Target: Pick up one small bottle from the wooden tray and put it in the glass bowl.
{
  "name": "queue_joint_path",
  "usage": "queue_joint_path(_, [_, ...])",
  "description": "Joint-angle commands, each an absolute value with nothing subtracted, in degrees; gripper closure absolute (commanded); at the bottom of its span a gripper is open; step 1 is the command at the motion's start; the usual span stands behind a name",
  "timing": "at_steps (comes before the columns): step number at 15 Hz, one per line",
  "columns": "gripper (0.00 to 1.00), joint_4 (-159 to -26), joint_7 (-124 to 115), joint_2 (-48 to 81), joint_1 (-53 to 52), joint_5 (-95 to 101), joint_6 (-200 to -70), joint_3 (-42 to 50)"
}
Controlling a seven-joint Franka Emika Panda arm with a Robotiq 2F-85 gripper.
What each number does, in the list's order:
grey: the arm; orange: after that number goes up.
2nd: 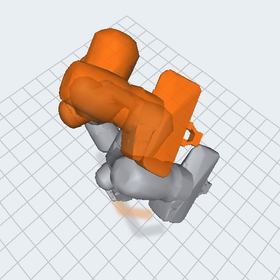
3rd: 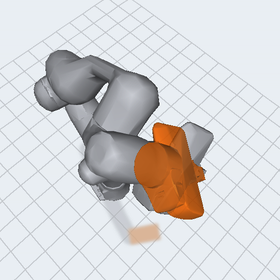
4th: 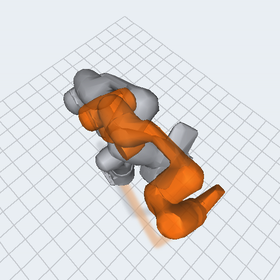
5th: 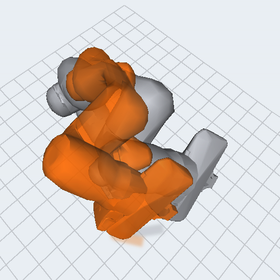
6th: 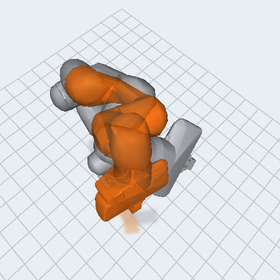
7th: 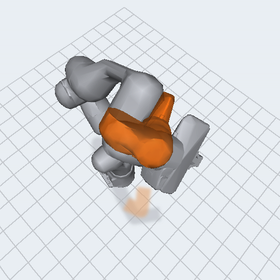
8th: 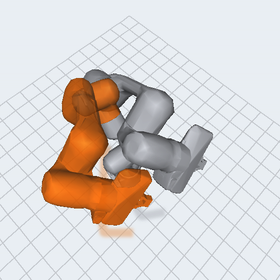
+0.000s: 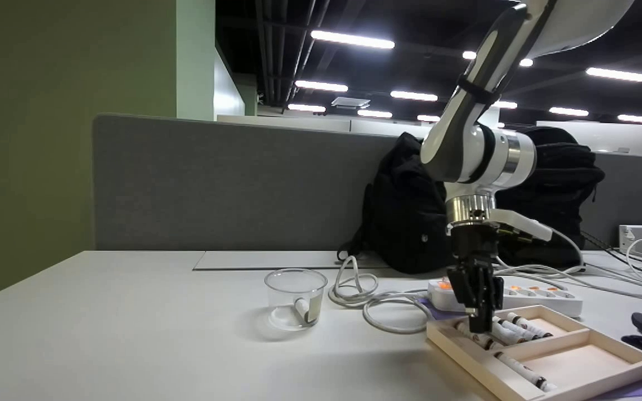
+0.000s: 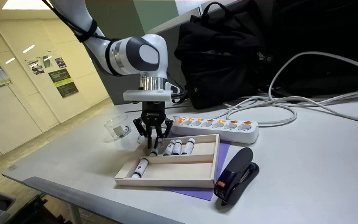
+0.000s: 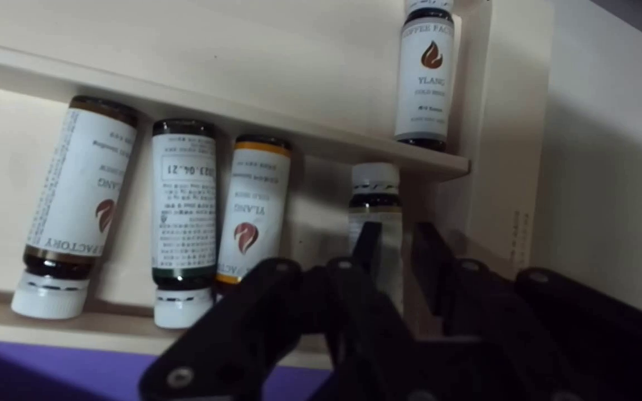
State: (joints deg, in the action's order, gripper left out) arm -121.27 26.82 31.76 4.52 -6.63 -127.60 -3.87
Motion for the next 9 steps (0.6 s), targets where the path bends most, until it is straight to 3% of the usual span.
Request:
queue_joint_path(1, [0.45, -119.54, 25.63, 33.43, 4.84, -5.35, -125.83, -4.45])
queue_joint_path(7, [0.05, -119.21, 25.15, 34.66, 4.56, -4.03, -125.73, -4.43])
queue_joint_path(8, [0.48, -119.28, 25.07, 34.77, 4.44, -3.71, -126.02, -4.39])
queue_joint_path(9, [0.44, -119.32, 25.03, 34.85, 4.36, -3.38, -126.19, -4.37])
